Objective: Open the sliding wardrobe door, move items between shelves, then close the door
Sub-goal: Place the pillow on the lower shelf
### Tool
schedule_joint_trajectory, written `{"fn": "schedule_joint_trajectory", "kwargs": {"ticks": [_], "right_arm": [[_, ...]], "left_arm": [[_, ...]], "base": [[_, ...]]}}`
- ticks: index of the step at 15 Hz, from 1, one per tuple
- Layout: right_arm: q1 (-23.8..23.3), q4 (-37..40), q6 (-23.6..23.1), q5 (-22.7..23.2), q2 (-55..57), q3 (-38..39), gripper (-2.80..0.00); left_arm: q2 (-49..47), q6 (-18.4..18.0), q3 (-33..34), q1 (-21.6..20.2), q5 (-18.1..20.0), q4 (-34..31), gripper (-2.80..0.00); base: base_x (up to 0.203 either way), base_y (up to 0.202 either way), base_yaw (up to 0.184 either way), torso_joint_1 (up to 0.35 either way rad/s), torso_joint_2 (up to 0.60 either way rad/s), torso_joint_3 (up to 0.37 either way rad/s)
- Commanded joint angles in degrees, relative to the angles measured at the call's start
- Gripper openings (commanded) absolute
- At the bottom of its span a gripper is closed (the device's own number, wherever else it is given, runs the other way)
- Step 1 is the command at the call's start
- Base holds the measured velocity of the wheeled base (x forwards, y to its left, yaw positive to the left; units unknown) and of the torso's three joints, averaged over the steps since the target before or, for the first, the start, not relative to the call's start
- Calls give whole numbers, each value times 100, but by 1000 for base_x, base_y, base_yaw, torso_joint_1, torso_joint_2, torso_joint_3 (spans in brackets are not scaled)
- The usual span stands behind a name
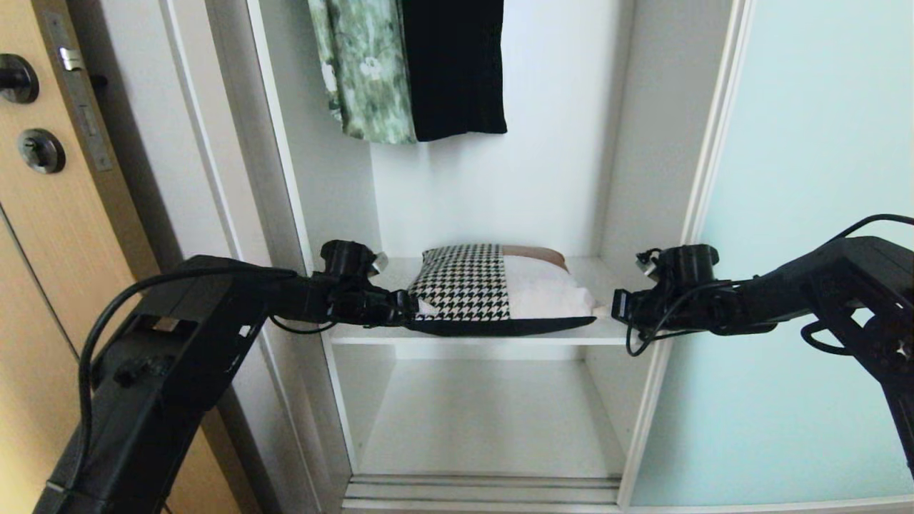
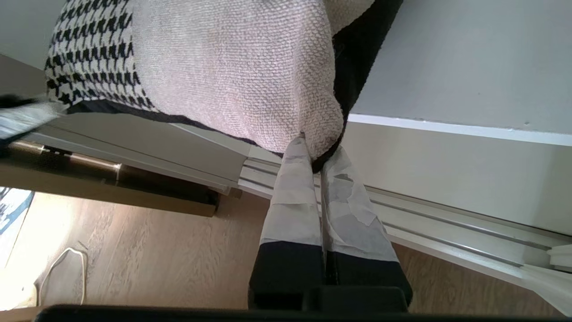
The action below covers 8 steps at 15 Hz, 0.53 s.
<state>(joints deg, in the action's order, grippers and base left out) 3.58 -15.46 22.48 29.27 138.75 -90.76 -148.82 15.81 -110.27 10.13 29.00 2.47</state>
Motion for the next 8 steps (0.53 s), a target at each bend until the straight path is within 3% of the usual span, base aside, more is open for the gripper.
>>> {"fn": "schedule_joint_trajectory", "kwargs": {"ticks": [1, 5, 6, 7, 8], "right_arm": [[2, -10, 11, 53, 3, 14, -280], [2, -10, 11, 53, 63, 6, -280], [2, -10, 2, 53, 81, 6, -280], [2, -10, 10, 53, 82, 6, -280], [2, -10, 5, 53, 82, 9, -280]], "left_arm": [[-147, -6, -100, 51, 116, 115, 0], [-147, 1, -93, 51, 76, 280, 0], [-147, 1, -100, 51, 43, 290, -219], [-155, 1, -100, 51, -82, 358, -280], [-188, 1, -98, 49, -311, 505, -280]], "base": [[0, 0, 0, 0, 0, 0], [0, 0, 0, 0, 0, 0], [0, 0, 0, 0, 0, 0], [0, 0, 0, 0, 0, 0], [0, 0, 0, 0, 0, 0]]}}
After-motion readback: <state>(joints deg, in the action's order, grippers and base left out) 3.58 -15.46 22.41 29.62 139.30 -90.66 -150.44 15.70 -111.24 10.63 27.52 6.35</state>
